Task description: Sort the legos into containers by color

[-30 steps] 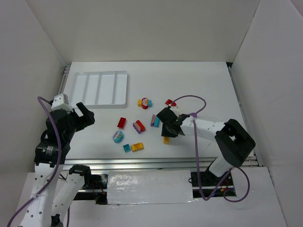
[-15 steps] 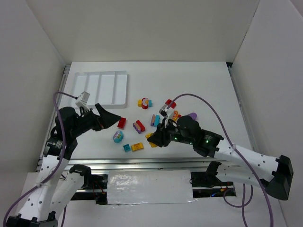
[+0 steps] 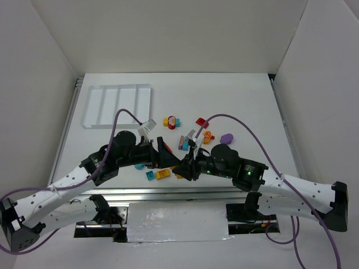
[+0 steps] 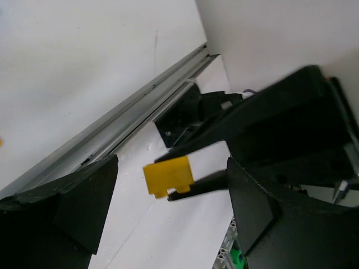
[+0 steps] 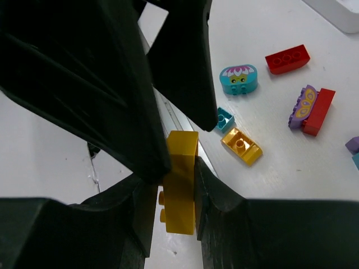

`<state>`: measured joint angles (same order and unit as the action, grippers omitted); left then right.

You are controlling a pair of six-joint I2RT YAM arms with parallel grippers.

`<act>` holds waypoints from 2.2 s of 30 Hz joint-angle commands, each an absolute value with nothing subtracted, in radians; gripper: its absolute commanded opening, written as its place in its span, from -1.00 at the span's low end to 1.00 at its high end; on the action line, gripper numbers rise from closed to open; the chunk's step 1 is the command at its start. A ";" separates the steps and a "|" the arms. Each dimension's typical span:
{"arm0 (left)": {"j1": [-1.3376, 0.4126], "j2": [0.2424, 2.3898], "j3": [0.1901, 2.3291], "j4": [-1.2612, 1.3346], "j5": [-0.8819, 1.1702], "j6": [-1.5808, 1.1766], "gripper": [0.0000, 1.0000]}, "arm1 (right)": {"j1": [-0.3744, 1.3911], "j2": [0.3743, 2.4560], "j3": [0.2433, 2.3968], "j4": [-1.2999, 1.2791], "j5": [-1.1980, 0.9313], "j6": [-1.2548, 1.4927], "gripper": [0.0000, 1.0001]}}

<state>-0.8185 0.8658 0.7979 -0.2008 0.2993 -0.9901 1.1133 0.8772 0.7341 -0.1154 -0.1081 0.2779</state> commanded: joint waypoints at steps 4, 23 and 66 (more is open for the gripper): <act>-0.884 0.919 0.847 -0.175 0.184 -0.991 0.73 | 1.157 0.836 0.779 -0.109 0.040 0.261 -1.00; -0.908 0.953 0.903 -0.178 0.169 -0.953 -1.00 | 1.161 0.868 0.761 -0.048 0.133 0.295 -0.59; -0.279 2.066 1.884 -0.497 -0.354 -0.589 -0.81 | 1.166 0.586 0.580 -0.261 0.250 0.495 0.99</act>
